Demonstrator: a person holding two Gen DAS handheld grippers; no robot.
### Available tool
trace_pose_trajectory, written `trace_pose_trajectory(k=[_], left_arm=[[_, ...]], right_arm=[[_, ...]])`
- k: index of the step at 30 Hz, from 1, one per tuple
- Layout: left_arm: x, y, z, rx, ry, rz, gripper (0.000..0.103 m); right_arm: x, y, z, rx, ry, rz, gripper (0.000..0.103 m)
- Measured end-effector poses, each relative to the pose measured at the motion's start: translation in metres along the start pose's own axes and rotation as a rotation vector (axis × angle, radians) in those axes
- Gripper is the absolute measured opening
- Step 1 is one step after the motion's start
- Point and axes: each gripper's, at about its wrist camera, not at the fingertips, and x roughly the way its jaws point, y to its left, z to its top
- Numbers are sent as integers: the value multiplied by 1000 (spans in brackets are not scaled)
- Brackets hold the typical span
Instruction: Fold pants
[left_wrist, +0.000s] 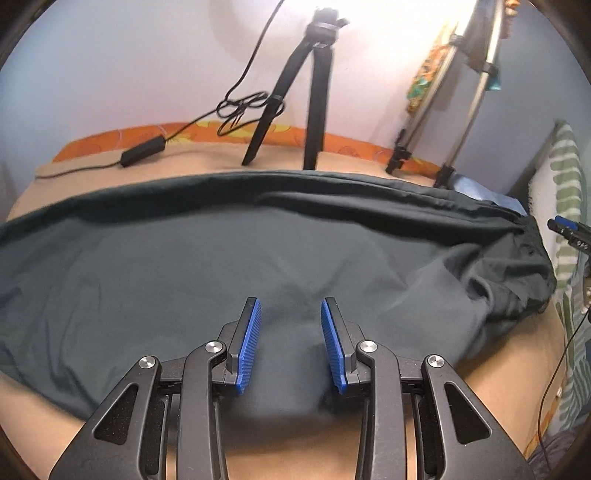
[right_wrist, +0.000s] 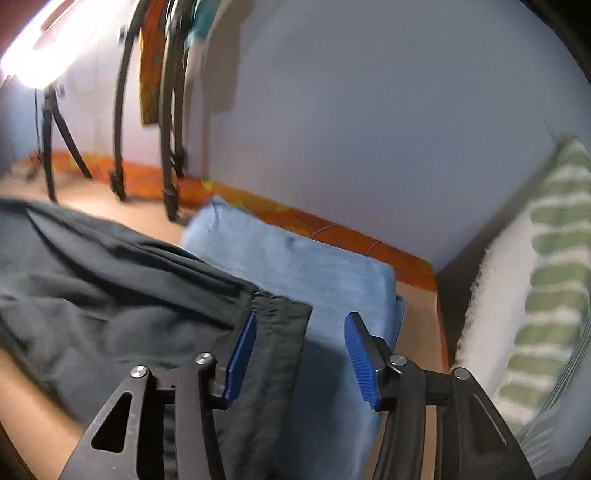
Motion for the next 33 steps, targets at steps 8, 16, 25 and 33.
trace_pose_trajectory(k=[8,16,25,33], left_arm=[[-26,-29,-42,12,35,-143,32],[6,-47,-47,48,98,-135,32],[21,-51,-3,14,37,-180,32],[47,-63,7,-38,93,-286,42]], right_arm=[[-69,58,-60,190,-52,278,67],[-61,136,-76,208,-21,435,67],[-38,147,-70,242,-15,493,67],[-36,148,-64,239,-12,536,67]])
